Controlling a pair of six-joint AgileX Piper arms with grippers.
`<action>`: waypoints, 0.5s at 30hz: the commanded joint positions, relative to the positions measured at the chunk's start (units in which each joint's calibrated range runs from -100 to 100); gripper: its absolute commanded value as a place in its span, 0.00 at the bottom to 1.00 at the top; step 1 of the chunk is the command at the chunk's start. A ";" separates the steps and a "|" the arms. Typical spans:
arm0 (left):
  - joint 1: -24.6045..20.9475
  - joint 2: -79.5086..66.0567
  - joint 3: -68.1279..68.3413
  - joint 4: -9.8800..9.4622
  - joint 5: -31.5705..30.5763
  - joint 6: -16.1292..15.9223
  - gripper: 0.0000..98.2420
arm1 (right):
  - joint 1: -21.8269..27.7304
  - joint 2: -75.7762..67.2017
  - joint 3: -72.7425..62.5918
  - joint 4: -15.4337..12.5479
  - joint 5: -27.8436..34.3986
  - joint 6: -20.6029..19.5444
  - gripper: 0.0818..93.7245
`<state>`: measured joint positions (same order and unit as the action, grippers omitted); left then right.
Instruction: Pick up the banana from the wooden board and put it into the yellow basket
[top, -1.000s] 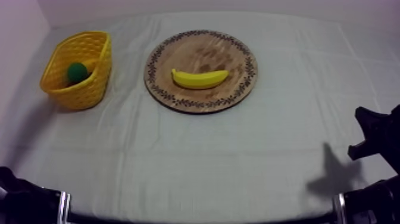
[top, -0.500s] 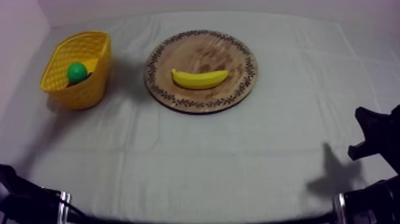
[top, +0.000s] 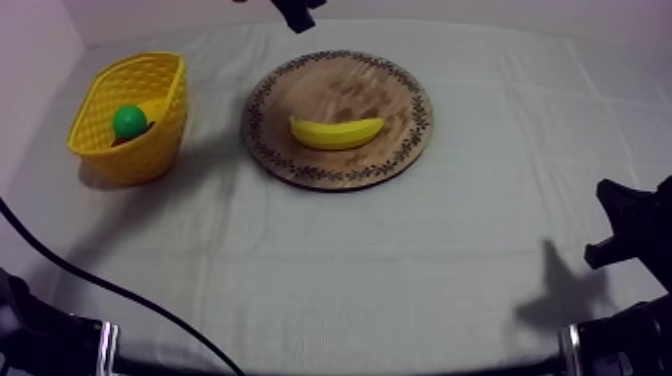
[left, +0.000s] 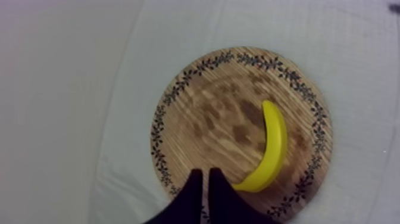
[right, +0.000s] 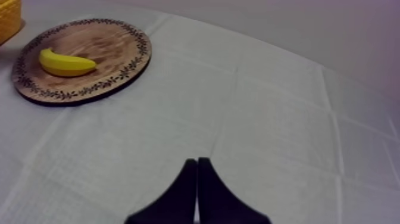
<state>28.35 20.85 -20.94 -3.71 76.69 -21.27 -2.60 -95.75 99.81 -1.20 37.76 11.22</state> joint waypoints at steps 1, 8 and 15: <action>-0.08 0.19 -0.14 -0.09 0.95 0.26 0.22 | 0.00 0.00 -0.03 0.01 -0.02 -0.01 0.00; -0.39 1.26 -0.90 -2.10 7.92 -1.51 0.75 | 0.00 0.00 -0.03 0.01 -0.02 -0.01 0.00; -0.02 1.76 -1.36 -4.38 11.03 -2.35 0.86 | 0.00 0.00 -0.03 0.01 -0.02 -0.01 0.00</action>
<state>28.31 22.55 -22.26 -8.03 87.55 -23.58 -2.60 -95.75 99.81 -1.20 37.74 11.22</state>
